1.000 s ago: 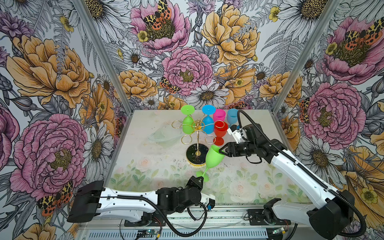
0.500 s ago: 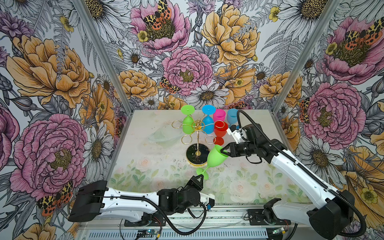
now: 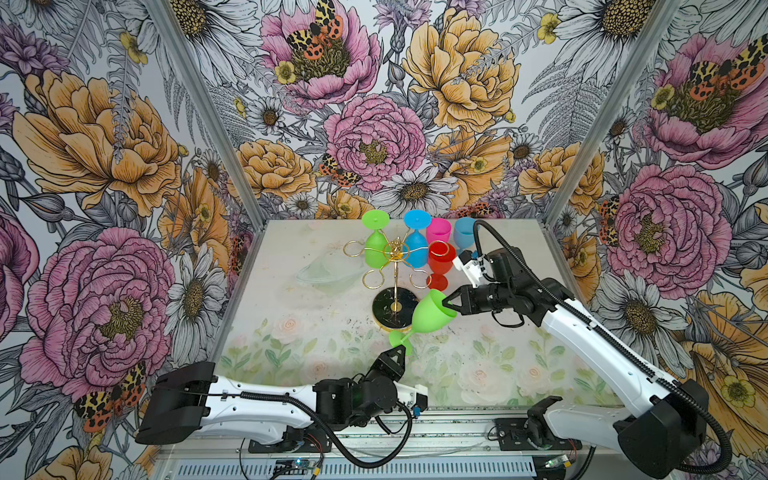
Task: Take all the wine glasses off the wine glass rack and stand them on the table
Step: 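Grasp the green glass bowl with the right gripper while the left gripper holds the foot, then carry the green glass away with the right gripper while the left gripper retracts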
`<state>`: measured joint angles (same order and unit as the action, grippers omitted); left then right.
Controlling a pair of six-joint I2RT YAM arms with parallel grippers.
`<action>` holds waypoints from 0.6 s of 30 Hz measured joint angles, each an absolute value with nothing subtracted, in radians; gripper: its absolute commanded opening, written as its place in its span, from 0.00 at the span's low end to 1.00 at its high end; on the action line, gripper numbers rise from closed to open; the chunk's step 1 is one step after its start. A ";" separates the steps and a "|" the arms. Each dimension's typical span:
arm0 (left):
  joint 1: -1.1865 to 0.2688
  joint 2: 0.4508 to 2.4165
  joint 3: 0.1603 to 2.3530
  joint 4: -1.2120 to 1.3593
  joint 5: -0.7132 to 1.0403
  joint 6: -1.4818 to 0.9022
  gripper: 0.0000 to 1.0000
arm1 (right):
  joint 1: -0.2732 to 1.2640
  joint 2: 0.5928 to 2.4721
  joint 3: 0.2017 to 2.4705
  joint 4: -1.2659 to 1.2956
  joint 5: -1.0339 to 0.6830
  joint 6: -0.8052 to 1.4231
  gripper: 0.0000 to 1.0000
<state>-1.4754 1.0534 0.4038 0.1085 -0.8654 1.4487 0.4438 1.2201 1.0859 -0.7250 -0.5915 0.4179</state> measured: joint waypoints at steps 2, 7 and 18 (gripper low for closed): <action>-1.475 1.050 0.403 0.113 -0.868 1.439 0.36 | 0.444 1.220 1.086 -0.725 -0.591 0.418 0.00; -1.477 1.039 0.403 0.113 -0.870 1.396 0.42 | 0.429 1.220 1.085 -0.725 -0.582 0.410 0.00; -1.495 0.853 0.520 -0.048 -0.880 1.015 0.77 | 0.391 1.197 1.082 -0.773 -0.413 0.357 0.00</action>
<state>-1.4948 0.8528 0.5198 -0.0483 -0.8799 1.0153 0.3912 1.1969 1.0817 -0.7727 -0.4133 0.3569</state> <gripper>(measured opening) 0.668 0.059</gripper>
